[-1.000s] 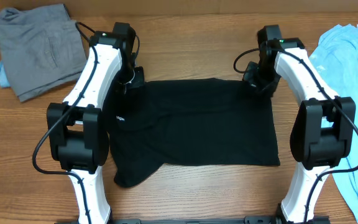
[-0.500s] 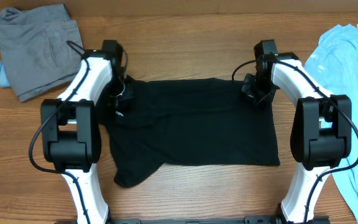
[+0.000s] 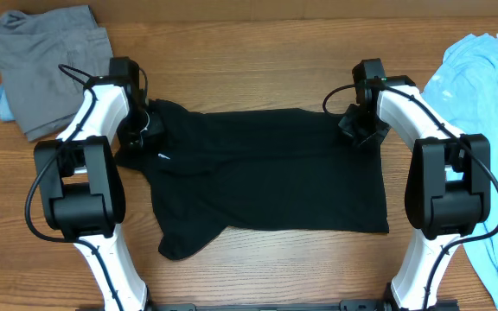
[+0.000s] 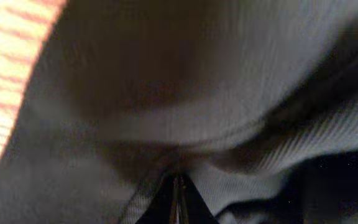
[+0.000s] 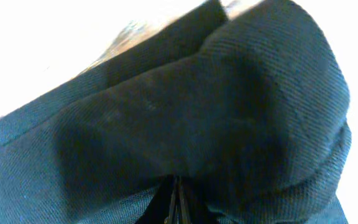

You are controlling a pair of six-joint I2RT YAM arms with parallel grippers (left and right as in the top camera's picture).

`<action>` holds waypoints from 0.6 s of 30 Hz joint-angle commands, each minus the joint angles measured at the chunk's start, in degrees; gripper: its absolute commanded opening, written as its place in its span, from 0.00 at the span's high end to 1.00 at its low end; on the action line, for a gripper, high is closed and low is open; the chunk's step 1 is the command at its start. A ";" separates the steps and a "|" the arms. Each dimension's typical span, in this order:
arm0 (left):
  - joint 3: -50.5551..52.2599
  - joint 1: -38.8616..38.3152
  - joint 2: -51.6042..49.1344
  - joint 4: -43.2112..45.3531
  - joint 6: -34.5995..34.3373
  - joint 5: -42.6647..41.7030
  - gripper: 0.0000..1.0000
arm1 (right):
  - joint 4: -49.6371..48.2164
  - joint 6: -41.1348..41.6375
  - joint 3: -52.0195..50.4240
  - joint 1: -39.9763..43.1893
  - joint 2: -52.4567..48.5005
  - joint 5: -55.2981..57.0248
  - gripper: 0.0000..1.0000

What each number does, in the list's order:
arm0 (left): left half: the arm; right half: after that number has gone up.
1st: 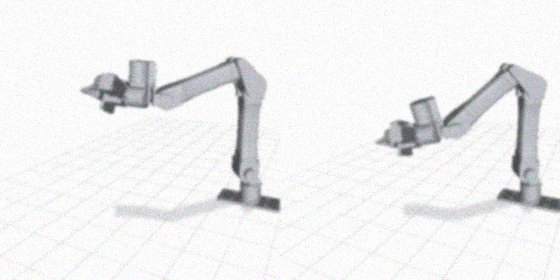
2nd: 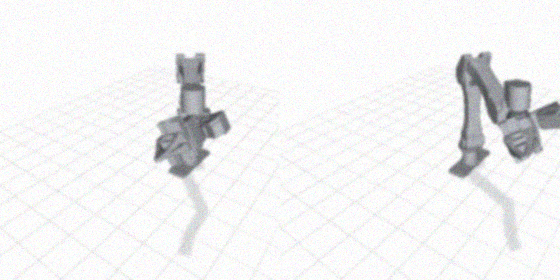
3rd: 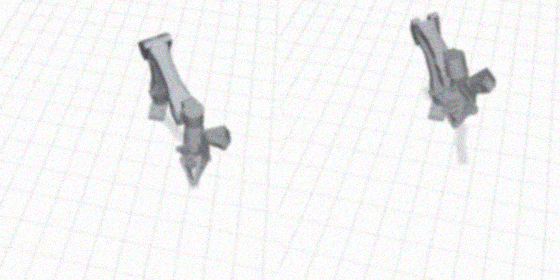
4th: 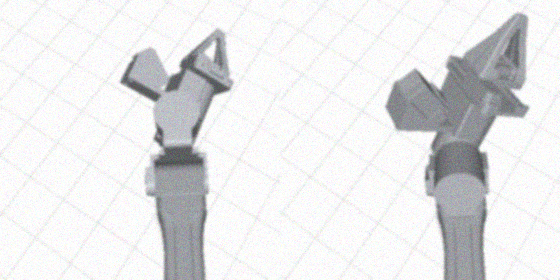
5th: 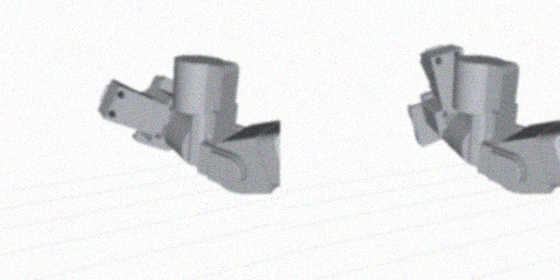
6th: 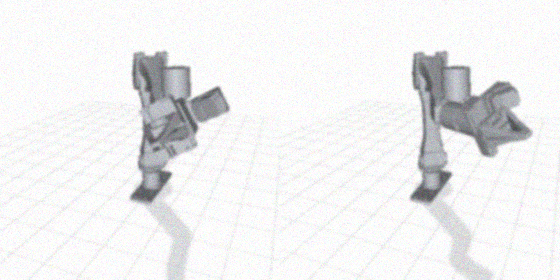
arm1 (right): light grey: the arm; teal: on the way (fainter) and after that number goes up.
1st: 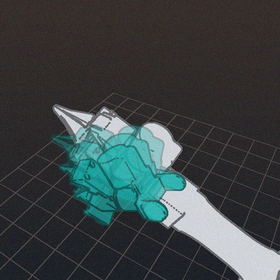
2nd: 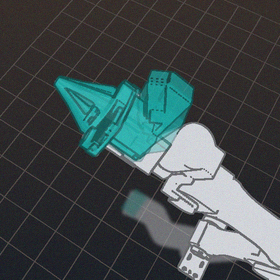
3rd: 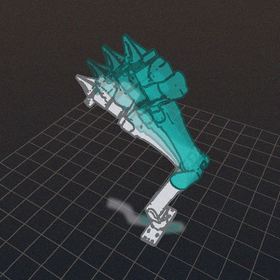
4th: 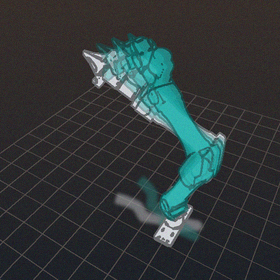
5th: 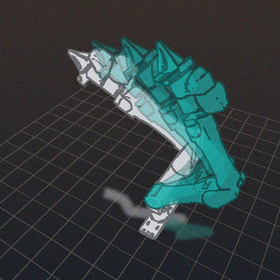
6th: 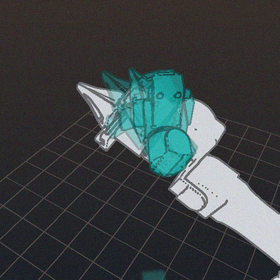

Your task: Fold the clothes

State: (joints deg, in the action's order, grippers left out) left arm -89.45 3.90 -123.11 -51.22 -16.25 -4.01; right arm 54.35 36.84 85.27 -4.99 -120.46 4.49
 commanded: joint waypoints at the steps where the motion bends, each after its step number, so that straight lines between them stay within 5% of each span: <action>1: 0.35 0.50 0.52 1.81 1.01 3.15 0.95 | 0.83 4.00 -1.31 0.28 0.83 4.28 0.96; 12: 0.28 6.32 0.52 1.16 -2.27 7.32 0.96 | 3.02 6.62 -1.31 2.80 0.83 7.04 0.96; 18: -5.79 9.55 0.92 -6.49 -2.43 4.50 0.96 | 2.75 4.94 -0.42 3.85 0.90 6.78 0.96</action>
State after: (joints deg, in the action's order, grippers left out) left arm -90.28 12.62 -123.11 -54.78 -18.00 0.08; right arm 57.08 42.17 85.10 -2.24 -120.42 7.97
